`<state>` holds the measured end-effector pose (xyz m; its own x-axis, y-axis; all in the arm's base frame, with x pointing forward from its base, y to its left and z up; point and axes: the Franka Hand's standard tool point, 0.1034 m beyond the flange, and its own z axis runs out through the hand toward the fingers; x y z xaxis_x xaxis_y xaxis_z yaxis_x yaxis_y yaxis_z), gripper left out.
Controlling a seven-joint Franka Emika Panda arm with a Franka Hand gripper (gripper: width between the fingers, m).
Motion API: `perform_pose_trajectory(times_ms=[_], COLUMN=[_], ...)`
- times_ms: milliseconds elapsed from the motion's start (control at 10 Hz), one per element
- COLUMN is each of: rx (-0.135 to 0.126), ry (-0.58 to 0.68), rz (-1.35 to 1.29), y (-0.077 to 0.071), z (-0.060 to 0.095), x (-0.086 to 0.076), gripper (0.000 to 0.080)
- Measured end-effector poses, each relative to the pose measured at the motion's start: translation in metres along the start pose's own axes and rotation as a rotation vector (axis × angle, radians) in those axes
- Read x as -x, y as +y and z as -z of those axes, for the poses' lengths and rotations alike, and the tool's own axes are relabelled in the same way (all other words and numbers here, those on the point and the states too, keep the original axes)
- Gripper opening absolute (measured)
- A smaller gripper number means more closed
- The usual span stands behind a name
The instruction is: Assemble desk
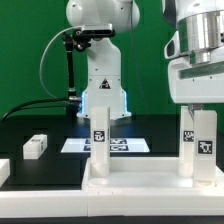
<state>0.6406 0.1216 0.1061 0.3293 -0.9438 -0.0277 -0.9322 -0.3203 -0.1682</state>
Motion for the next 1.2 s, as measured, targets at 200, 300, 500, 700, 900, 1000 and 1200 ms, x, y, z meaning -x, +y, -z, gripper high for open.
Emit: perform_pose_trajectory(times_ms=[200,300,500,700,900,1000,1200], rx=[0.02,0.012,0.006,0.007,0.016,0.017,0.027], ry=[-0.01,-0.019,-0.021,-0.021,-0.022,-0.021,-0.016], rz=[0.279,0.454,0.484,0.468,0.323,0.265,-0.046], y=[0.0,-0.005,-0.006,-0.005,-0.002,-0.002,0.0], z=[0.005,0.012,0.012,0.012,0.011,0.011,0.01], x=[-0.01,-0.02,-0.021,-0.022,-0.024,-0.025,-0.028], gripper=[0.0649,0.0649,0.0649,0.0518,0.0301,0.0301,0.03])
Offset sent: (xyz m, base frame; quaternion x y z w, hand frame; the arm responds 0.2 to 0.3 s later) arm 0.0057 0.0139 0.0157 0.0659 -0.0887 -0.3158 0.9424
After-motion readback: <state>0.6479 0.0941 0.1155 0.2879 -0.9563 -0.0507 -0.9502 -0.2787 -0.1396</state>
